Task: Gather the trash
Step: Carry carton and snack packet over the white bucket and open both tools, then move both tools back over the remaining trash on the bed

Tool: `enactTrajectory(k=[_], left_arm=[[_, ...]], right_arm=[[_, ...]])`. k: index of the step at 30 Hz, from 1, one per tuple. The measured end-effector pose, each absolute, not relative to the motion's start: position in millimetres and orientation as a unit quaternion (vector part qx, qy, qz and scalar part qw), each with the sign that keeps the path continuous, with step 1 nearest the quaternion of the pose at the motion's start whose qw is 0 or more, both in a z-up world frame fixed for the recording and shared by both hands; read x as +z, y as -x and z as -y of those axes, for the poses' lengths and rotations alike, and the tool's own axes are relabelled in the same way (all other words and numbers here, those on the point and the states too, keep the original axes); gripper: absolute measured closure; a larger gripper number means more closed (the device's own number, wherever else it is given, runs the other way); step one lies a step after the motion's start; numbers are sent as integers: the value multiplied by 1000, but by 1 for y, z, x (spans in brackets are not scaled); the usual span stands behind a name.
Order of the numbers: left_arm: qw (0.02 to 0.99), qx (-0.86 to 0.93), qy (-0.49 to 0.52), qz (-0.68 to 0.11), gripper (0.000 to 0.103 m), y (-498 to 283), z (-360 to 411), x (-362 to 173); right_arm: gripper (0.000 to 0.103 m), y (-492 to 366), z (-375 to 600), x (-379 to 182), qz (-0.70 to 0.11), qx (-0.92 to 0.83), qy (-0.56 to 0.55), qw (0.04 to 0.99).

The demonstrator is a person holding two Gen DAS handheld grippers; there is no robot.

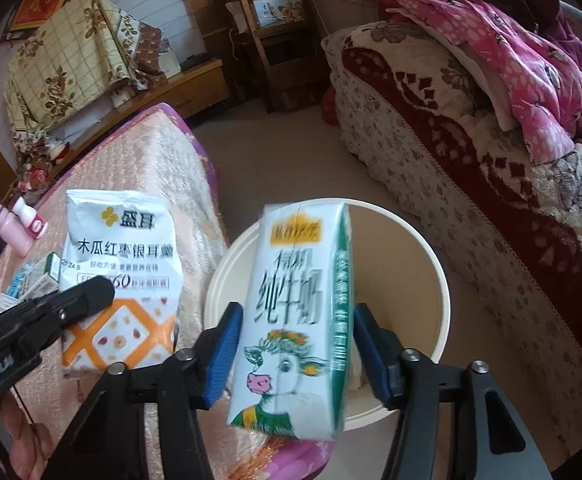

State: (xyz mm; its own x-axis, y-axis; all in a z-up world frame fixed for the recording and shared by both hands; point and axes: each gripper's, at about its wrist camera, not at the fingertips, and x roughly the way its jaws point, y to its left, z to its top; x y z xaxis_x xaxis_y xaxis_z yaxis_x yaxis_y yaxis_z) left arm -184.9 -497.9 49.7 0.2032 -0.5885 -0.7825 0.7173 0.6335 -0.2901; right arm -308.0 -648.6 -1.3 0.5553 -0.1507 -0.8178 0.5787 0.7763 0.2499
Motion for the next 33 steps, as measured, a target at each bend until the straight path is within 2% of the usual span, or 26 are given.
enactTrajectory(k=[1,20,33], left_arm=[[777,-422,-66,-463,46,186,495,51],[829,-349,-85,-429,46,174,412,68],[856,-260,-58,-443,45,139,296,65]], right_arm=[[36,308,649,-2,-419,-219,-257,843],[36,292,602,12,-424,-180,-245,853],[35,241,510,28,-433,-92,-209,872]])
